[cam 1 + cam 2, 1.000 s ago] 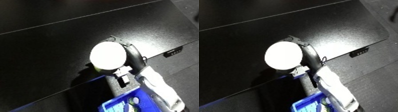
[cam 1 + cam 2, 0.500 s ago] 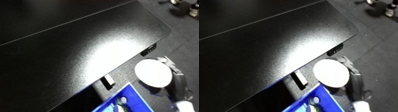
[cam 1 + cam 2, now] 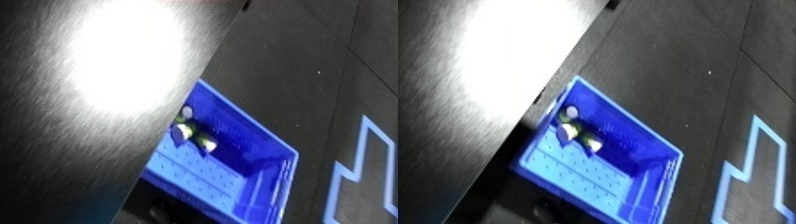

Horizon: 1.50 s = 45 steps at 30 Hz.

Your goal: Pick up the object and place it into the box

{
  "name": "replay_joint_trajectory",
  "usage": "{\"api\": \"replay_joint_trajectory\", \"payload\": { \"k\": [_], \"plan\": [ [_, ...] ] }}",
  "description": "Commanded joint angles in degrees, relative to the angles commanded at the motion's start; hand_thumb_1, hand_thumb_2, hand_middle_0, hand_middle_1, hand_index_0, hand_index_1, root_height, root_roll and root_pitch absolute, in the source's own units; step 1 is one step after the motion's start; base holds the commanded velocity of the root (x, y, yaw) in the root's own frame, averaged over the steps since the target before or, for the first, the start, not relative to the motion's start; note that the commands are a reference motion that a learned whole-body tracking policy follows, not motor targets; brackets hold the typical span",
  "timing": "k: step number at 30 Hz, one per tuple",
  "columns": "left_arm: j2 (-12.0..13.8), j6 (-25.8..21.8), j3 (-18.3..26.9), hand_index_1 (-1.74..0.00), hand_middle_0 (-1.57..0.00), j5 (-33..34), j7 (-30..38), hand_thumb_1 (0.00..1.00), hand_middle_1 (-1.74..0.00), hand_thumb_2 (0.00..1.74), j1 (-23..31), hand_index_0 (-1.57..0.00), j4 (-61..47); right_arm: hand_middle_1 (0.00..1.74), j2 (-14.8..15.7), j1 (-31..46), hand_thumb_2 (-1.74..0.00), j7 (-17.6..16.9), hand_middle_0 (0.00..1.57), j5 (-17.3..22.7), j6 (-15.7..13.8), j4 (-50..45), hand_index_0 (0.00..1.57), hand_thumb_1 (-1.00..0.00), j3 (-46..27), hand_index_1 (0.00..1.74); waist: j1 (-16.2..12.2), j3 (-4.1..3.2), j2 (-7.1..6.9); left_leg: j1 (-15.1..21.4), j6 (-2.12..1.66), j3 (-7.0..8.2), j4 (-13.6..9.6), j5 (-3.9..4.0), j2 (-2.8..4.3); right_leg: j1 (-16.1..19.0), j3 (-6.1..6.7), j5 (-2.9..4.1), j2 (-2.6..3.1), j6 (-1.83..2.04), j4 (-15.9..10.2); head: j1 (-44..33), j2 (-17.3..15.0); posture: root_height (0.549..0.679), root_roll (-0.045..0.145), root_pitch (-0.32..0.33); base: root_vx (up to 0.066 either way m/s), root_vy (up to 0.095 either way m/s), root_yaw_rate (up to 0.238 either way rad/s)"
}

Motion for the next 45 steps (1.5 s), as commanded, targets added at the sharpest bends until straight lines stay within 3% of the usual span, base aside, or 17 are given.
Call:
{"api": "replay_joint_trajectory", "payload": {
  "k": [8,14,20,26,28,29,30,34,37,43,45],
  "plan": [
    [1.38,0.6,-2.4,0.0,0.0,1.08,-2.2,0.0,0.0,0.0,-0.25,0.0,0.48,1.3,-3.18,-5.88,-1.3,4.91,1.18,2.17,2.56,23.33,1.18,-0.75,3.15,1.3,2.91,-1.22,3.72,1.19,0.0,-1.67,-0.89,0.54,-2.02,1.86,-0.15,0.15,-1.28,-0.36,-1.25,7.82,-1.29,0.65,0.089,-0.024,0.006,-0.024,0.065],
    [1.97,1.66,-3.06,0.0,0.0,0.98,-3.8,0.0,0.0,0.0,0.59,0.0,0.96,1.3,-4.26,-9.57,-1.3,7.33,1.18,0.46,-0.7,29.91,1.18,-0.75,4.93,1.3,4.07,-2.07,5.05,1.61,-0.4,-2.22,-1.75,1.31,-2.74,2.41,-0.47,0.0,-1.55,-0.52,-1.62,8.57,-0.5,0.651,0.095,-0.028,0.031,-0.006,0.05],
    [1.81,2.31,-3.01,0.0,0.0,-0.47,-4.04,0.0,0.0,0.0,0.83,0.0,0.14,0.78,-3.77,-10.62,-0.78,7.09,0.71,-0.31,-2.03,27.99,0.71,-0.45,5.84,0.78,4.55,-2.56,4.71,1.23,-0.84,-2.74,-2.65,2.29,-2.77,1.99,-0.74,-0.52,-1.27,-0.6,-1.07,3.73,2.33,0.65,0.094,-0.023,0.009,-0.008,0.063],
    [2.19,3.49,-3.57,0.0,0.0,-0.29,-2.24,0.0,0.0,0.0,-0.25,0.0,-0.82,0.26,-3.37,-10.95,-0.26,4.12,0.24,-3.34,-1.28,26.1,0.24,-0.15,6.66,0.26,5.52,-2.82,3.14,-0.26,-1.18,-3.56,-1.71,2.77,-2.33,1.26,-1.96,-0.85,-0.97,-0.9,0.42,-2.12,4.93,0.648,0.092,-0.023,-0.021,-0.067,0.146],
    [2.26,3.76,-3.71,0.0,0.0,0.27,-1.73,0.0,0.0,0.0,-0.29,0.0,-1.08,0.26,-3.16,-10.8,-0.26,2.7,0.24,-5.04,-0.79,25.51,0.24,-0.15,7.03,0.26,5.96,-2.81,2.61,-0.54,-1.29,-3.94,-1.29,2.86,-2.16,1.37,-2.4,-0.89,-1.09,-1.01,0.74,-5.35,7.48,0.648,0.093,-0.026,-0.002,-0.085,0.137],
    [2.32,3.89,-3.74,0.0,0.0,0.52,-1.53,0.0,0.0,0.0,-0.27,0.0,-1.23,0.26,-3.03,-10.72,-0.26,2.26,0.24,-5.62,-0.49,25.2,0.24,-0.15,7.26,0.26,6.19,-2.8,2.38,-0.66,-1.34,-4.13,-1.13,2.92,-2.1,1.43,-2.55,-0.85,-1.2,-1.04,0.74,-7.48,9.4,0.648,0.093,-0.028,-0.003,-0.086,0.123],
    [2.41,4.03,-3.72,0.0,0.0,0.79,-1.35,0.0,0.0,0.0,-0.18,0.0,-1.43,0.26,-2.87,-10.61,-0.26,1.94,0.24,-6.1,-0.19,24.79,0.24,-0.15,7.52,0.26,6.46,-2.76,2.17,-0.82,-1.42,-4.31,-0.98,3.03,-1.99,1.47,-2.78,-0.83,-1.34,-1.08,0.8,-12.09,13.78,0.648,0.093,-0.03,0.01,-0.098,0.116],
    [3.09,5.02,-2.65,0.0,0.0,2.91,-0.81,0.0,0.0,0.0,0.31,0.0,-3.25,0.26,-1.47,-9.89,-0.26,0.11,0.24,-6.49,1.52,21.37,0.24,-0.15,8.53,0.26,7.67,-2.73,1.28,-2.11,-1.58,-5.17,-0.56,3.67,-1.54,0.72,-3.63,-1.11,-1.79,-1.23,1.7,-22.82,26.36,0.646,0.092,-0.029,-0.003,-0.116,0.17],
    [3.99,6.0,-1.78,0.0,0.0,3.67,-0.19,0.0,0.0,0.0,-0.11,0.0,-4.3,0.26,-0.38,-9.32,-0.26,-0.86,0.24,-6.16,2.64,18.97,0.24,-0.15,9.26,0.26,8.24,-2.79,0.56,-3.66,-1.51,-5.81,-0.55,4.39,-1.3,-0.53,-4.18,-1.21,-1.7,-1.36,2.45,-28.36,34.23,0.643,0.088,-0.02,-0.036,-0.106,0.158],
    [5.55,4.05,-0.94,0.0,0.0,4.28,-1.11,0.0,0.0,0.0,1.45,0.0,-2.41,0.26,1.76,-7.15,-0.26,0.37,0.24,-6.08,2.97,17.85,0.24,-0.15,10.32,0.26,9.01,-3.16,-1.57,-4.66,-1.81,-6.91,0.02,5.4,-0.72,-0.1,-5.09,-1.99,-1.12,-1.99,3.01,-38.49,65.99,0.642,0.079,-0.023,0.061,-0.102,0.061],
    [6.28,3.61,0.12,0.0,0.0,4.81,-1.21,0.0,0.0,0.0,2.76,0.0,-2.49,0.26,2.95,-5.04,-0.26,1.5,0.24,-6.07,2.68,17.24,0.24,-0.15,10.13,0.26,9.28,-3.64,-2.8,-4.98,-1.64,-6.73,0.2,5.31,-0.44,0.16,-5.42,-1.96,-0.78,-2.07,2.67,-40.7,71.59,0.642,0.075,-0.021,0.066,-0.115,-0.05]
  ]
}}
